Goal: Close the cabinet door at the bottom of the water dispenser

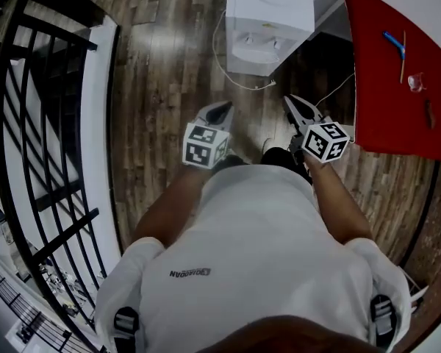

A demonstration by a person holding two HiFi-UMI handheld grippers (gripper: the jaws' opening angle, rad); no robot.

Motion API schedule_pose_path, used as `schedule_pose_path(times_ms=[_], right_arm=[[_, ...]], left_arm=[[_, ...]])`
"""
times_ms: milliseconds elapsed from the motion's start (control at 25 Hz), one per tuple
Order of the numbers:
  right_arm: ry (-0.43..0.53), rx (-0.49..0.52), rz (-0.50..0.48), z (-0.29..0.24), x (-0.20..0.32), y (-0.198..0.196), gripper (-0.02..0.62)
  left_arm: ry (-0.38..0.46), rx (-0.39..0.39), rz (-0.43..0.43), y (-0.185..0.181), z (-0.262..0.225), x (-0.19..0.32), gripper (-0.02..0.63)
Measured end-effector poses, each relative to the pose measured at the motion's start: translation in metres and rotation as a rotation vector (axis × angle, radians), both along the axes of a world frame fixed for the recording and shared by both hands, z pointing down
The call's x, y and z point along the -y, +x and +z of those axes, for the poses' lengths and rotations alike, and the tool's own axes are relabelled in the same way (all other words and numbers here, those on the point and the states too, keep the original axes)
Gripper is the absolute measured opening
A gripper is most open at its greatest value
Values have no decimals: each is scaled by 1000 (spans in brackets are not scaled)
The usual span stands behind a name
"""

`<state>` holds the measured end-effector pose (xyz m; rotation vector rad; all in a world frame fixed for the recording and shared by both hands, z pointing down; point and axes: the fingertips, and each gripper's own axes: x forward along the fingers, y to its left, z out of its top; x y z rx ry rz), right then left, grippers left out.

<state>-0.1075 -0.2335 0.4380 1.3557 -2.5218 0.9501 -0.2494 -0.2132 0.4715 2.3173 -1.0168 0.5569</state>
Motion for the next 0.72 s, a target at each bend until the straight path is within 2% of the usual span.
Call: schedule_pose_path(times_ms=[240,600,720], right_arm=[[71,164,-102,-65,-22,-3,25],[237,176,-270,-139,-84,29,23],[305,179,-288,-166,-108,45,25]], left_arm=[[77,-57,-64,9,-59,-20,-5],[178,-113,-141,69,-122,-66,-5],[208,-122,-146,88,-140,-86,-4]])
